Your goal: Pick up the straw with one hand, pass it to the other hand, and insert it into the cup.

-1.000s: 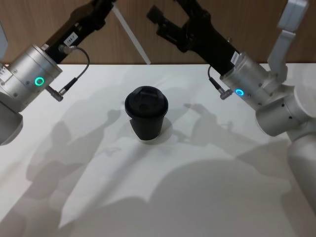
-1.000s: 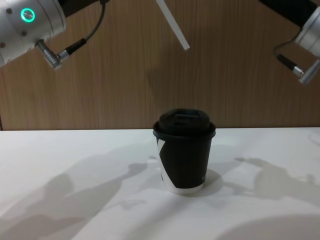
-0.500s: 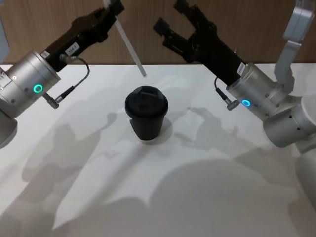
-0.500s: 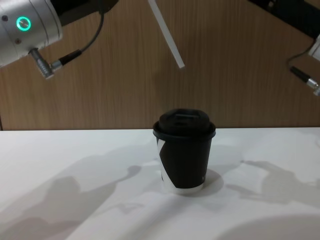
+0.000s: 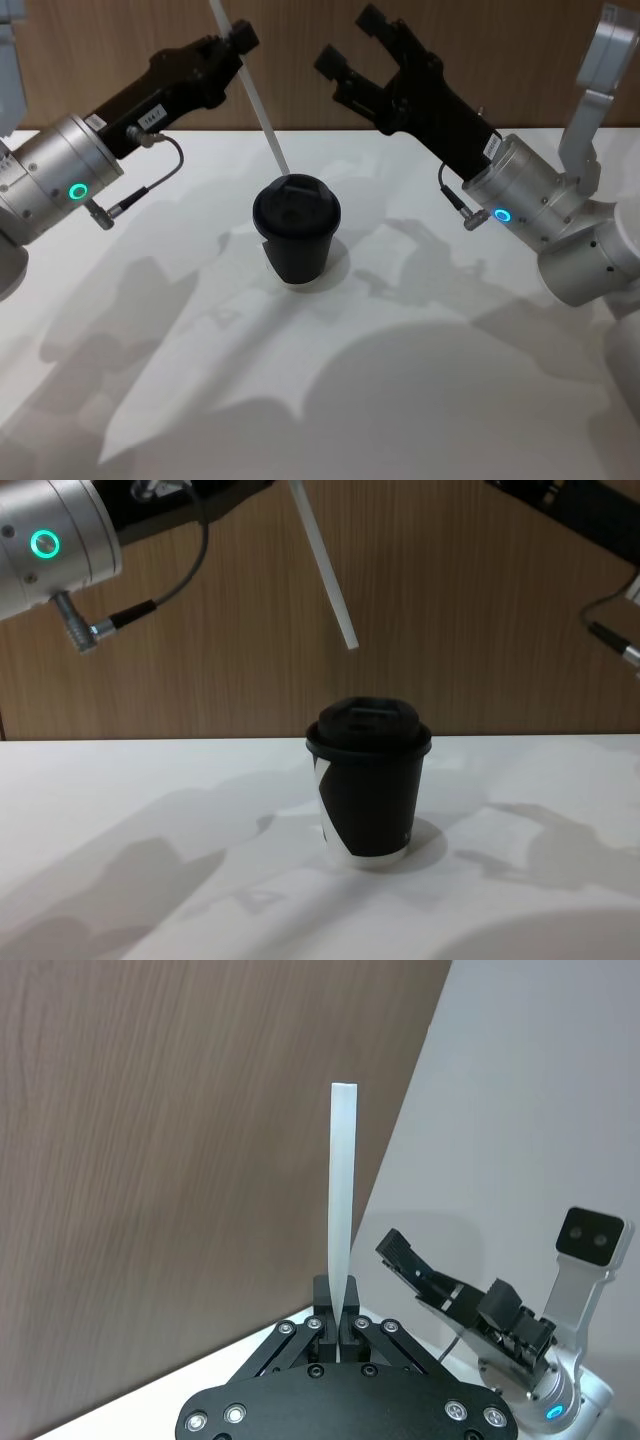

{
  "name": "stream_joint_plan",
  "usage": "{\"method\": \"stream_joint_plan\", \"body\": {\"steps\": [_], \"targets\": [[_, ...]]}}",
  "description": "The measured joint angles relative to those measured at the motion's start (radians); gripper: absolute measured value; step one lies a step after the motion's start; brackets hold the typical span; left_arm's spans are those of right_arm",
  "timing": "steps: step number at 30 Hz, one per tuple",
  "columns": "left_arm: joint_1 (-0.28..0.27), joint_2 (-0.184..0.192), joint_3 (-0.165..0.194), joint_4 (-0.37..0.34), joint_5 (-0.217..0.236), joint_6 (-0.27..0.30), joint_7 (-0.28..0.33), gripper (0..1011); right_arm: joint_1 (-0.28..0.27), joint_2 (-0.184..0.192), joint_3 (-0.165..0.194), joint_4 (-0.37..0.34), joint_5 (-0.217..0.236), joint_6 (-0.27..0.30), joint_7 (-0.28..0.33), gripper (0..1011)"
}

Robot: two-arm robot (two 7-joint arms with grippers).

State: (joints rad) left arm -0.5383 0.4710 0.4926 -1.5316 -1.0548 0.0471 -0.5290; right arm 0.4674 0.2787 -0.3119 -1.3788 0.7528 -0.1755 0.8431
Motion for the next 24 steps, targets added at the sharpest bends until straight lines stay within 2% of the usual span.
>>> {"method": "stream_joint_plan", "body": {"steps": [24], "targets": [[-0.025,0.015,0.046,0.005,0.109,0.017,-0.012,19,-0.007,0.005,0.000,-0.008,-0.001,0.003,-0.006,1001]]}}
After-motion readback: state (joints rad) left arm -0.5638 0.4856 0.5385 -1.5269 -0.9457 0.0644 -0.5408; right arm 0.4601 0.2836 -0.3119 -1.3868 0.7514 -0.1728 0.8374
